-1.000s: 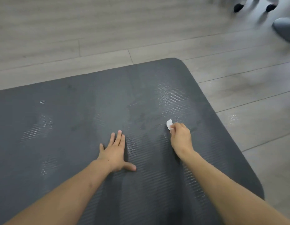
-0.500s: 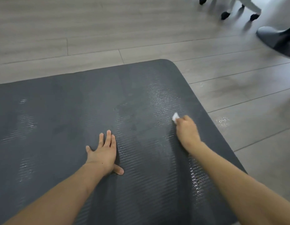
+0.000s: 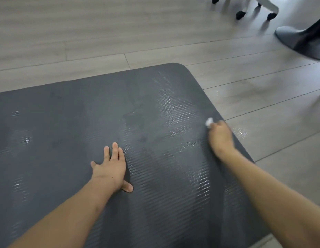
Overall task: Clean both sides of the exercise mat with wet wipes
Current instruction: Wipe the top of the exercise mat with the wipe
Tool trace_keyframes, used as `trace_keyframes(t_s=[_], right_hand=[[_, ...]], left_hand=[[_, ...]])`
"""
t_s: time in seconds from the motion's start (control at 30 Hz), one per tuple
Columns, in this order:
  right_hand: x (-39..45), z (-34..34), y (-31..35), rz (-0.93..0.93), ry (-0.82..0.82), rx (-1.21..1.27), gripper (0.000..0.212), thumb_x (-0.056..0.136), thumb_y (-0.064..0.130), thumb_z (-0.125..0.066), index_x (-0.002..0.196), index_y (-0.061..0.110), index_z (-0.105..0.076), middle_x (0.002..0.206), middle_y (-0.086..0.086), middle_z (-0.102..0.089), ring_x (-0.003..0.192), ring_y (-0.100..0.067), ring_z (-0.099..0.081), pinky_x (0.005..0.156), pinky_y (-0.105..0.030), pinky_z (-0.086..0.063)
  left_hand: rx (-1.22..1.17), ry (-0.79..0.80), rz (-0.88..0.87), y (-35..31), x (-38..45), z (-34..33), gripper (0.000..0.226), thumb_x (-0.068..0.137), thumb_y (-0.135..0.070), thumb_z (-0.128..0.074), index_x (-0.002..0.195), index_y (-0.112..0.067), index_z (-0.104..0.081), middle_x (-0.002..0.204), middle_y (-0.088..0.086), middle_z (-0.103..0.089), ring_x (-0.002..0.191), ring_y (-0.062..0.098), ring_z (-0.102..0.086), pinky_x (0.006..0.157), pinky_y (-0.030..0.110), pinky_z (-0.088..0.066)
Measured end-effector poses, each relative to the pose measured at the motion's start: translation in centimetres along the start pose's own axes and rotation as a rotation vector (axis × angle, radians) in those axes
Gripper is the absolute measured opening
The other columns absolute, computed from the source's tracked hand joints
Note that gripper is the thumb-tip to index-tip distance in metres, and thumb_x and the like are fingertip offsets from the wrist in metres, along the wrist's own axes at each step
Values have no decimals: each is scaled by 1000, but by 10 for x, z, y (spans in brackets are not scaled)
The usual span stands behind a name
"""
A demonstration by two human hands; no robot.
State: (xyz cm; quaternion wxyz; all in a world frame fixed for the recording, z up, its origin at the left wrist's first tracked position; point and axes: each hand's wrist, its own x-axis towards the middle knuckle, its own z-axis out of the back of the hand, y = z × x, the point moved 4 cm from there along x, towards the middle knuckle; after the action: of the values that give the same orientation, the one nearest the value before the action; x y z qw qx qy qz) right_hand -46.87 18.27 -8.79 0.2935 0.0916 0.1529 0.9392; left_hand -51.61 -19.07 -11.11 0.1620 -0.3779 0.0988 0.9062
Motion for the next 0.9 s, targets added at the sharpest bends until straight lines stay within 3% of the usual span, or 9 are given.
trace_keyframes(t_s=[0.07,0.2,0.27,0.33,0.4,0.57,0.63,0.77,0.9], right_hand=[[13,14,-38,-141,-82,-40,41,99,37,-36,100,4,-61,85,-1,-52,90,-37,-54,79,-38,-39],[-10,-11,10,-168,-27,64,21,96,12,-46,106,9,-64,101,-6,-54,102,-29,-56,74,-28,-33],[-48,-36,66,33,85,101,20,95,6,-47,104,7,-65,93,-5,-49,91,-27,-53,70,-28,-32],[-105,-52,129,414,235,100,20,93,3,-52,106,3,-66,89,-9,-52,83,-27,-51,68,-33,-39],[-109,-59,127,618,255,93,23,93,9,-50,108,5,-67,90,-8,-53,83,-27,-51,70,-36,-43],[15,5,-34,-76,13,-125,19,96,12,-44,94,6,-61,90,-8,-55,90,-36,-57,69,-35,-36],[17,14,-50,-219,-47,-57,19,97,19,-45,91,7,-59,89,-6,-56,87,-37,-55,67,-35,-35],[-56,-18,51,11,-11,73,13,89,4,-50,88,2,-63,85,-9,-51,80,-32,-54,69,-36,-39],[-123,-45,115,523,195,77,8,87,4,-63,94,3,-66,81,-9,-52,73,-27,-51,62,-28,-40]], left_hand=[[9,-3,1,-1,1,2,150,73,-60,-86,158,-6,25,162,6,43,154,34,29,120,71,-19],[-13,-7,-8,2,0,1,148,74,-63,-84,159,-9,25,161,4,44,153,31,31,121,70,-17],[-18,-14,-17,3,0,0,148,74,-63,-84,159,-9,24,161,3,44,153,30,31,121,70,-17],[-27,-19,-19,4,-1,1,147,74,-62,-84,159,-9,24,161,3,44,153,30,31,121,70,-17],[-32,-19,-22,3,-2,1,147,74,-61,-84,159,-9,24,161,2,45,153,29,31,121,70,-17],[-25,-10,-17,1,-1,0,147,75,-61,-84,159,-9,25,160,4,45,153,30,32,121,70,-18],[-13,-13,-11,0,0,2,147,75,-60,-84,158,-8,25,161,4,45,153,31,31,121,70,-19],[-14,-2,-5,1,-1,2,148,74,-60,-85,159,-8,25,161,4,45,153,32,31,121,70,-19],[-20,-14,-7,1,-1,2,149,73,-62,-85,159,-8,25,161,3,44,154,31,30,121,70,-19]])
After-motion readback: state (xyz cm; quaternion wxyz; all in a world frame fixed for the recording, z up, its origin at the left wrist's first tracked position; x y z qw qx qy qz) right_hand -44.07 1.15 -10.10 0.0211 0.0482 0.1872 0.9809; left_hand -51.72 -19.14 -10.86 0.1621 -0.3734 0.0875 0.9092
